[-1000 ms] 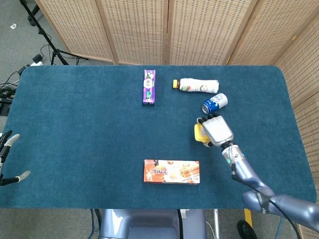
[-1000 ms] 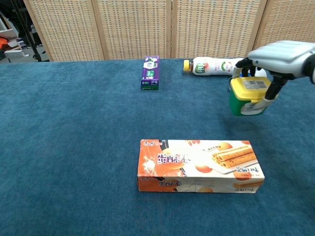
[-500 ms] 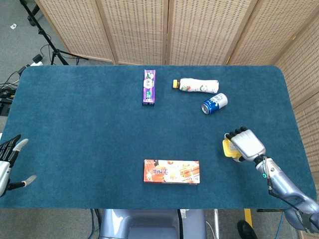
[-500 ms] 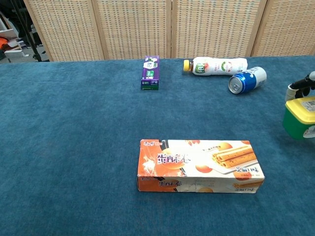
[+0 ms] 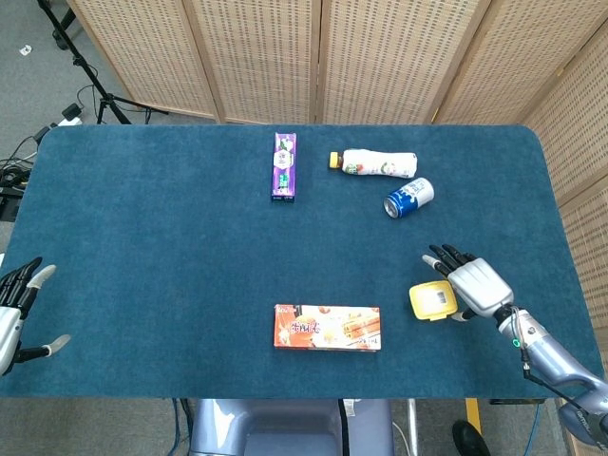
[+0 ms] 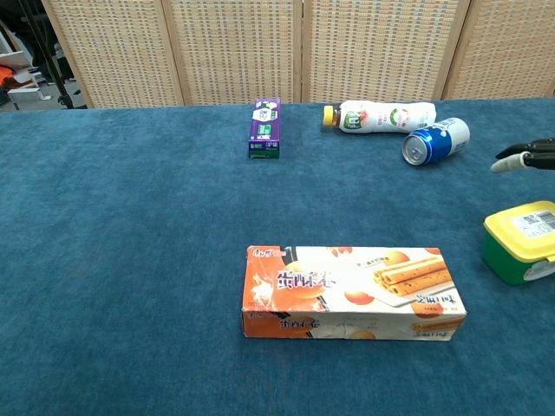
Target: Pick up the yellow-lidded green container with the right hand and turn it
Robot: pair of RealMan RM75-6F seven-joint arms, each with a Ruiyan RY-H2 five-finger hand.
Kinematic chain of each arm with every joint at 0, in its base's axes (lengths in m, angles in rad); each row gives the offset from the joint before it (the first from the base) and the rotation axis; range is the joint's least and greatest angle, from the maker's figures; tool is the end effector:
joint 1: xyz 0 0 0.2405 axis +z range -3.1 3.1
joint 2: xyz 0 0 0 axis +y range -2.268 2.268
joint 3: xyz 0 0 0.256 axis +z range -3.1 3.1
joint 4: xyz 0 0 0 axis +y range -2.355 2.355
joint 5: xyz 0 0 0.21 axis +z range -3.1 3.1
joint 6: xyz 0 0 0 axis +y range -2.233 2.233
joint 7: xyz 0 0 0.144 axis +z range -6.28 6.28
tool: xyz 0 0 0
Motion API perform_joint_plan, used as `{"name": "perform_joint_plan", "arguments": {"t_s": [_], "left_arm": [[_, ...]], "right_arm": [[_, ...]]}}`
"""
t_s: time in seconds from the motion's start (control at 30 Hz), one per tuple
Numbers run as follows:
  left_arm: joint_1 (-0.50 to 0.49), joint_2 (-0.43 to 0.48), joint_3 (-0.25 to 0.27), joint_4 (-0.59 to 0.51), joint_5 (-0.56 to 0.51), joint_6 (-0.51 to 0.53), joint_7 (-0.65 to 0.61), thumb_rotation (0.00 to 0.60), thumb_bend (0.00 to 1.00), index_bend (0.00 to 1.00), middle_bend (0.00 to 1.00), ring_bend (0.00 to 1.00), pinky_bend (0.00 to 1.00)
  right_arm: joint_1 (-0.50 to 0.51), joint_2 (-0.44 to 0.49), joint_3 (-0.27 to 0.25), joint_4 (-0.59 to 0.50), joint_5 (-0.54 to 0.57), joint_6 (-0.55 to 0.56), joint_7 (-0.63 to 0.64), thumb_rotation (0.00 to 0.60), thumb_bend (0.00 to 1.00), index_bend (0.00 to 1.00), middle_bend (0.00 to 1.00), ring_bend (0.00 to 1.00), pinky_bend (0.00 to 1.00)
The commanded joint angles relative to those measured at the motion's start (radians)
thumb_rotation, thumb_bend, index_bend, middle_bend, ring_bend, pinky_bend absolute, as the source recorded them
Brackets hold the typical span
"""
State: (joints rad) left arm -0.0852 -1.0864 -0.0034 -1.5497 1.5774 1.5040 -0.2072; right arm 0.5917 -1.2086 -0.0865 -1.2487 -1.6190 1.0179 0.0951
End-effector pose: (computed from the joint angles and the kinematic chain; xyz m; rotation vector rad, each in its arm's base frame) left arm -0.3183 0.1721 0.1675 -1.4221 -0.9848 -1.0077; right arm -0.2927 -0.3152 0.0972 2.0461 -0.6907 0.6327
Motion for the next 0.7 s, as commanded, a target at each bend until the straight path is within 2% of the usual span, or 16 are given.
{"name": "perform_joint_plan", "arguments": {"t_s": [0.03,0.4,0.6,0.7], "left_arm": [[0.001,0.002,0.001,-0.001,0.002,0.003,-0.001,0.600,0.00,0.05,0.00,0.00,0.08],[0.005,0.004,0.002,0.001,0.008,0.014,-0.010,0.600,0.00,0.05,0.00,0.00,0.08],[0.009,0.006,0.001,0.002,0.008,0.024,-0.016,0.600,0.00,0.05,0.00,0.00,0.08],[0.008,0.006,-0.001,0.005,0.003,0.021,-0.020,0.600,0.00,0.05,0.00,0.00,0.08]], "right_arm": [[-0.010,0.045,0.003,-0.070,-0.005,0.027,-0.029,0.600,0.01,0.01,0.00,0.00,0.29],[-0.031,0.131,0.006,-0.274,-0.009,0.042,-0.205,0.600,0.00,0.00,0.00,0.00,0.27],[-0.015,0.077,0.025,-0.271,0.019,-0.010,-0.282,0.600,0.04,0.09,0.05,0.00,0.27],[-0.015,0.046,0.032,-0.249,0.024,-0.014,-0.311,0.600,0.10,0.12,0.08,0.00,0.27]]}}
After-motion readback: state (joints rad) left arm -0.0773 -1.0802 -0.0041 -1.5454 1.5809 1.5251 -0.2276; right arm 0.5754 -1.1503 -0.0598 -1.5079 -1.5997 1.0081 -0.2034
